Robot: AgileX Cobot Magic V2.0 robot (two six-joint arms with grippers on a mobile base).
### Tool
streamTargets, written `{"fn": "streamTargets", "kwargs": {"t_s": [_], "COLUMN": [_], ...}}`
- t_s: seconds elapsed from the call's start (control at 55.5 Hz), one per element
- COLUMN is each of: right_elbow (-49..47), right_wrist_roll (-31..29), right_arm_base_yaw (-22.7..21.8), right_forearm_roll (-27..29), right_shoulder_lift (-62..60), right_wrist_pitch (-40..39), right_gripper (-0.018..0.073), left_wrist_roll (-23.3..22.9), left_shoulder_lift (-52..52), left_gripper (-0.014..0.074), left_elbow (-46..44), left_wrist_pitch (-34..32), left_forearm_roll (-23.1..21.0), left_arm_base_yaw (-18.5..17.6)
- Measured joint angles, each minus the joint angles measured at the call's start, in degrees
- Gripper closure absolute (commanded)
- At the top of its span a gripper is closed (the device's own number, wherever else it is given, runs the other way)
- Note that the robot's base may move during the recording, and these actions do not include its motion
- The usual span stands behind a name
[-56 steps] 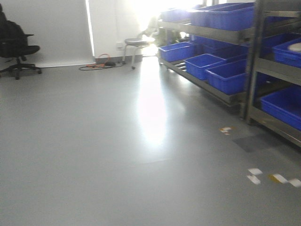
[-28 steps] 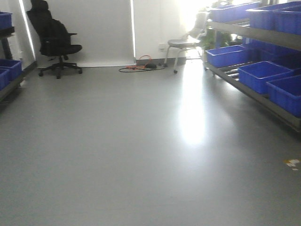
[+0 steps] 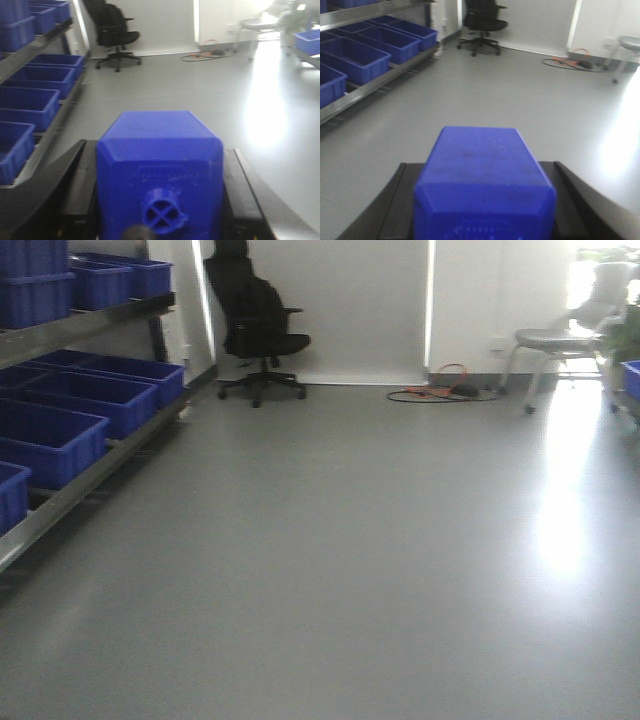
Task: Pick and sort blue part to right shelf
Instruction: 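Drive the base up to the shelf of open blue bins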
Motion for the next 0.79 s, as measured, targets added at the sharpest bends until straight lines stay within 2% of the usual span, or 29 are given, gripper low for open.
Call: {"fn": "streamTargets", "kwargs": {"t_s": [0.792], "right_elbow": [0.00], "right_wrist_roll": [0.00], "right_arm_base_yaw": [0.00], "right_forearm_roll": [-0.09], "right_shoulder_lift": [0.00], "right_wrist_pitch": [0.00], "right_gripper": [0.0333], "left_wrist_roll": [0.00], "left_shoulder_lift": [0.00], "left_gripper": [0.0338], "left_elbow": [0.00], "left_wrist_pitch": [0.00], "left_forearm_roll": [0.00], "left_arm_base_yaw": [0.00]}}
